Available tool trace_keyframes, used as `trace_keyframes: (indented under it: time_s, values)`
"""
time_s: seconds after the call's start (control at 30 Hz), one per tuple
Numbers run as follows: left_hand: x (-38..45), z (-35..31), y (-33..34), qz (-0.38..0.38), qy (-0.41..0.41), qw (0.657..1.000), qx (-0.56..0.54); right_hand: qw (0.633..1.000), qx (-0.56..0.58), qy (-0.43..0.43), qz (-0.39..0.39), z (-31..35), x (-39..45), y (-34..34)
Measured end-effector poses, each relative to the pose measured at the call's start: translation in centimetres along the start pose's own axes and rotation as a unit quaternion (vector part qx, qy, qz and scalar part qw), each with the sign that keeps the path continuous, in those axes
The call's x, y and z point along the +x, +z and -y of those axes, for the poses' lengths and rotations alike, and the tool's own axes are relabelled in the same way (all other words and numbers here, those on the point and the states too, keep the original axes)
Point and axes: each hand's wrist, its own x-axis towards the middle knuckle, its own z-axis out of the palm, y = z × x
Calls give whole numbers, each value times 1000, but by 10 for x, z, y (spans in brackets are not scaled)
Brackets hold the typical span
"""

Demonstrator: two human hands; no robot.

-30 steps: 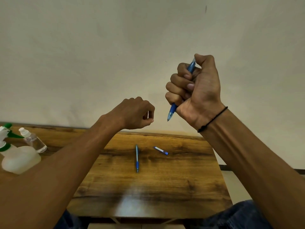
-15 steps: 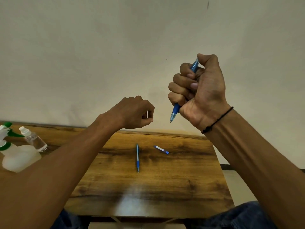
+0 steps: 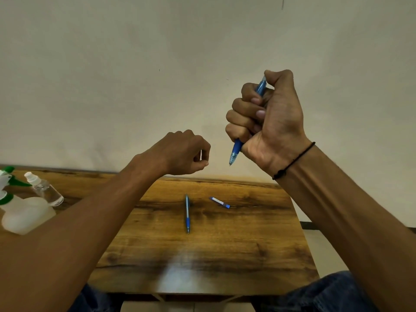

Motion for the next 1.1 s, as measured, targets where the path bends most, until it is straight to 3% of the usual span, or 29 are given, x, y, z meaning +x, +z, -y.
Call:
trace_keyframes:
  time_s: [1.1]
  values:
    - [1,-6,-3,7,8,1000,5,1000,-10,15,-8,-3,2,2]
